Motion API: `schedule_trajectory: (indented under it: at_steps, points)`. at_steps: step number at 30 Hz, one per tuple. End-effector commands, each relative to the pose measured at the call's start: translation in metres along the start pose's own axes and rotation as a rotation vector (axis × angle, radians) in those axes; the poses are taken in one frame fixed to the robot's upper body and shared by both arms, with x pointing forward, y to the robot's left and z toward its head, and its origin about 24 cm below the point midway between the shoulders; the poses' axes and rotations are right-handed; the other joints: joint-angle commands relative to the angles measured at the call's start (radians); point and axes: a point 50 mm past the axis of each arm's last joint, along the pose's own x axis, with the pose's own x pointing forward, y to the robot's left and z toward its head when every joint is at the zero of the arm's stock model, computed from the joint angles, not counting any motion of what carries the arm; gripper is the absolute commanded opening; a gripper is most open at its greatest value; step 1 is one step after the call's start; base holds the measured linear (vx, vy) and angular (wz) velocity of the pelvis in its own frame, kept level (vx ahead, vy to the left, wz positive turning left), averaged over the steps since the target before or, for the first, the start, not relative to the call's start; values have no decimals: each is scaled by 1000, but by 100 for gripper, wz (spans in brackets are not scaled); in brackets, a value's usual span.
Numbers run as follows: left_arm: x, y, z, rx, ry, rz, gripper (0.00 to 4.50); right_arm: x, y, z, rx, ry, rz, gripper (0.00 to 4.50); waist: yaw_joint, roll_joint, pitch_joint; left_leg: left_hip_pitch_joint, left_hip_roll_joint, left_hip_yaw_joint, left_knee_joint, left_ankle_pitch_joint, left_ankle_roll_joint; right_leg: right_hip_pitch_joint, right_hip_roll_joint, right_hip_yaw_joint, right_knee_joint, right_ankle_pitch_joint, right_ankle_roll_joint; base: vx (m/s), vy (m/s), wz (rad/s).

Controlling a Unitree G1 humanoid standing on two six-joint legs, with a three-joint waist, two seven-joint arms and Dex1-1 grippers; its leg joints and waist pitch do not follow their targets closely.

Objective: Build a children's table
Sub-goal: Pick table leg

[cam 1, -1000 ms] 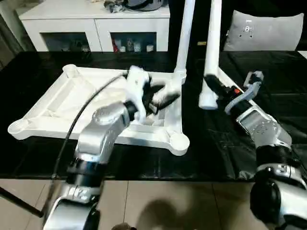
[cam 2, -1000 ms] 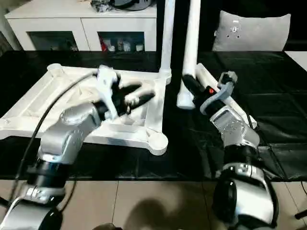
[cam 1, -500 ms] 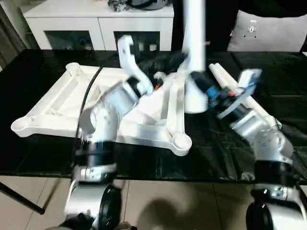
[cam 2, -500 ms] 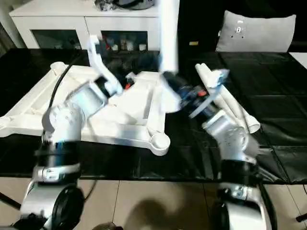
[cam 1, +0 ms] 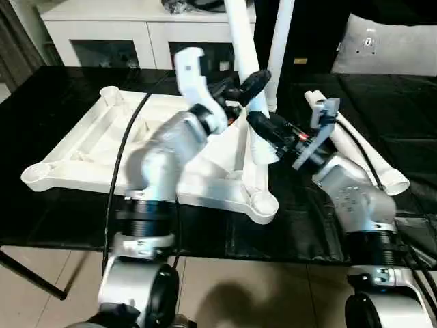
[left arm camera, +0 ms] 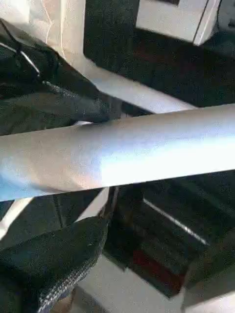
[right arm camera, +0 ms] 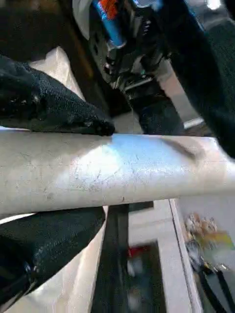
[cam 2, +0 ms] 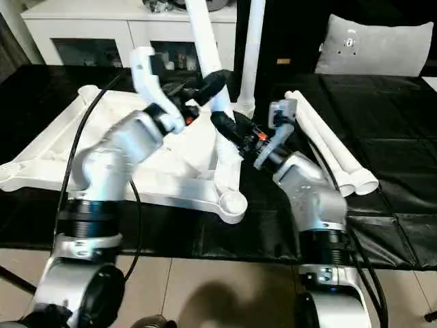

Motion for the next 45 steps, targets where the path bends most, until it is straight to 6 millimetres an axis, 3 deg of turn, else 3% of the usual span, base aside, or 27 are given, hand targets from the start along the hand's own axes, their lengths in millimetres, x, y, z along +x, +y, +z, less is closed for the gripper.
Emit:
schedule_trajectory:
  at_steps: [1, 6, 15, 20, 30, 36, 38, 45]
  points:
    - [3, 0, -6, 20, 14, 43, 324, 9, 6, 3, -89, -1, 9, 183, -1, -18, -82, 11, 55, -22, -56, -62, 77, 59, -84, 53, -68, -176, -147, 0, 0, 0]
    - [8, 4, -8, 39, -12, 118, 280, 14, 14, -3, -237, 2, 10, 183, -6, -17, -82, 13, 55, -22, -57, -79, 90, 61, -82, 53, -68, -172, -157, 0, 0, 0]
    - [8, 5, -5, 33, -43, 126, 212, 14, 10, -9, -270, -2, -19, 183, -6, -15, -81, 13, 56, -22, -58, -100, 97, 60, -82, 53, -68, -176, -174, 0, 0, 0]
    - [9, 3, -6, 30, -46, 118, 200, 12, 8, -10, -275, -2, -28, 183, -6, -19, -82, 13, 56, -21, -56, -90, 107, 62, -82, 54, -65, -162, -180, 0, 0, 0]
    - [8, 4, -5, -5, -60, 109, 196, 14, 5, -12, -316, 12, -49, 183, -6, -16, -83, 14, 57, -21, -54, -78, 114, 61, -82, 54, -63, -147, -191, 0, 0, 0]
    - [7, 16, -1, -20, -55, 144, 195, 12, 0, -13, -326, 31, -85, 183, -7, -17, -83, 14, 55, -20, -53, -74, 119, 61, -81, 53, -62, -145, -192, 0, 0, 0]
    - [6, 19, -1, -16, -45, 145, 195, 12, -2, -14, -293, 36, -81, 253, -7, -17, -82, 14, 55, -21, -53, -80, 115, 61, -81, 53, -63, -154, -191, 0, 0, 0]
    - [1, 33, 1, 14, -5, 137, 193, 3, -2, -8, -204, 43, 38, 299, -4, -17, -83, 15, 55, -22, -53, -85, 124, 65, -80, 53, -61, -149, -189, 0, 0, 0]
